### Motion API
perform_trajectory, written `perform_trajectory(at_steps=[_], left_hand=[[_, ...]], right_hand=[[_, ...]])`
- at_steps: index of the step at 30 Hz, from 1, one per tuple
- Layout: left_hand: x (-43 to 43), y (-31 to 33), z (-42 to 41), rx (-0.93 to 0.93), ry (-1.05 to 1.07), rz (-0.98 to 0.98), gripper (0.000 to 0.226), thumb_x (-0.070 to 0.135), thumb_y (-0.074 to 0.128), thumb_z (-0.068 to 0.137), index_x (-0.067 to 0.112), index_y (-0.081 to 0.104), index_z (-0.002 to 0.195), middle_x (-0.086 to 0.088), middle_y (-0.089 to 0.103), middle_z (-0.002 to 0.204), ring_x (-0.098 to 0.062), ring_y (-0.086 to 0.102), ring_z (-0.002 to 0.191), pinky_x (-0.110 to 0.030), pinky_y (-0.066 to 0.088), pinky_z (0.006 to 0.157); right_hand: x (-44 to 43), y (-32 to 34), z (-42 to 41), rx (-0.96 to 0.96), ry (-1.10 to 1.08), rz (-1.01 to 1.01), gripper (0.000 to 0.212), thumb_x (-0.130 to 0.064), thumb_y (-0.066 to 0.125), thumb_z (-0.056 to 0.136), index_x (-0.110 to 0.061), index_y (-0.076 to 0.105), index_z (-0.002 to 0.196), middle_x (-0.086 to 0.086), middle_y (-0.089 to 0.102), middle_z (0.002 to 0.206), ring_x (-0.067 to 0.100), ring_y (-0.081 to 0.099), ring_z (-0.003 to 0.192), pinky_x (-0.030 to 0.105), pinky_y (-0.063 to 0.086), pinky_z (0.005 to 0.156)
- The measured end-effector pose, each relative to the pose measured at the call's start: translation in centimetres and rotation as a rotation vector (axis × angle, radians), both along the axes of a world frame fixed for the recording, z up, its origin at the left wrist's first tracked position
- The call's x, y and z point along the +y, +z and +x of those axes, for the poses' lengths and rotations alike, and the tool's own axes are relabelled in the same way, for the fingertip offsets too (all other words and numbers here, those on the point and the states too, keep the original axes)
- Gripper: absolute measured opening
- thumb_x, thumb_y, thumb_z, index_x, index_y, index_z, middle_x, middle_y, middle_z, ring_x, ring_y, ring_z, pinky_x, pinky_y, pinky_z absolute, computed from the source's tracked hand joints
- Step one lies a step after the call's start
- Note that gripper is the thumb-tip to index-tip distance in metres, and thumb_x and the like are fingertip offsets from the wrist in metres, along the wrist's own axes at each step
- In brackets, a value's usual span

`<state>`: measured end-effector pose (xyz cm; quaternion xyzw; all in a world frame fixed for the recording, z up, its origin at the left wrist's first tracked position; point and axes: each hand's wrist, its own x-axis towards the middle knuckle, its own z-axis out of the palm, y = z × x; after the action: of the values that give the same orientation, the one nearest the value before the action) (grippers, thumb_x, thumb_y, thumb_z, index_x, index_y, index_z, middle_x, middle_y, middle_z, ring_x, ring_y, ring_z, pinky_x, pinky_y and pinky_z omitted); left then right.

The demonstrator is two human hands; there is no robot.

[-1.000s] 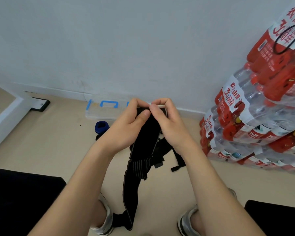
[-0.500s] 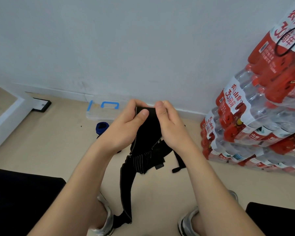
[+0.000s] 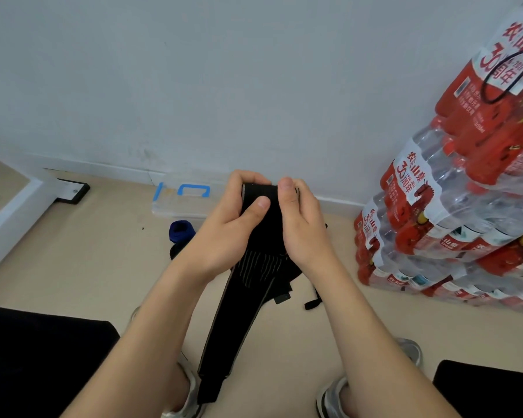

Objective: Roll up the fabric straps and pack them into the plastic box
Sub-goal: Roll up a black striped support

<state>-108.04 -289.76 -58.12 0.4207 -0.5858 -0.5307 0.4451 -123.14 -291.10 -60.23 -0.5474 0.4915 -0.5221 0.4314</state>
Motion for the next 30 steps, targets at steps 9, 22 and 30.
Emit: perform_trajectory(at_steps=[9, 22, 30], left_hand=[[-0.1, 0.4, 0.2, -0.04, 0.089, 0.029, 0.02, 0.029, 0.05, 0.116, 0.017, 0.063, 0.125, 0.017, 0.071, 0.096, -0.001, 0.069, 0.095, -0.017, 0.055, 0.079], [-0.2, 0.7, -0.9, -0.05, 0.141, 0.019, 0.029, 0.038, 0.043, 0.117, 0.019, 0.064, 0.123, 0.012, 0.071, 0.102, -0.006, 0.069, 0.101, -0.03, 0.055, 0.089], [0.3, 1.2, -1.5, 0.077, 0.053, 0.058, 0.033, 0.049, 0.053, 0.107, 0.03, 0.06, 0.134, -0.001, 0.072, 0.123, -0.016, 0.071, 0.115, -0.037, 0.058, 0.093]], right_hand=[[0.2, 0.6, -0.8, 0.081, 0.085, -0.139, 0.007, -0.035, 0.054, 0.105, -0.029, 0.056, 0.109, 0.0, 0.066, 0.092, 0.029, 0.063, 0.085, 0.049, 0.053, 0.077], [0.4, 3.1, -2.4, 0.05, 0.198, -0.042, 0.019, -0.029, 0.059, 0.105, -0.017, 0.055, 0.118, 0.024, 0.065, 0.101, 0.036, 0.064, 0.089, 0.054, 0.056, 0.082], [0.0, 3.5, -2.9, 0.115, 0.129, -0.114, 0.013, -0.028, 0.057, 0.109, -0.016, 0.058, 0.114, -0.003, 0.067, 0.101, 0.013, 0.065, 0.096, 0.035, 0.055, 0.087]])
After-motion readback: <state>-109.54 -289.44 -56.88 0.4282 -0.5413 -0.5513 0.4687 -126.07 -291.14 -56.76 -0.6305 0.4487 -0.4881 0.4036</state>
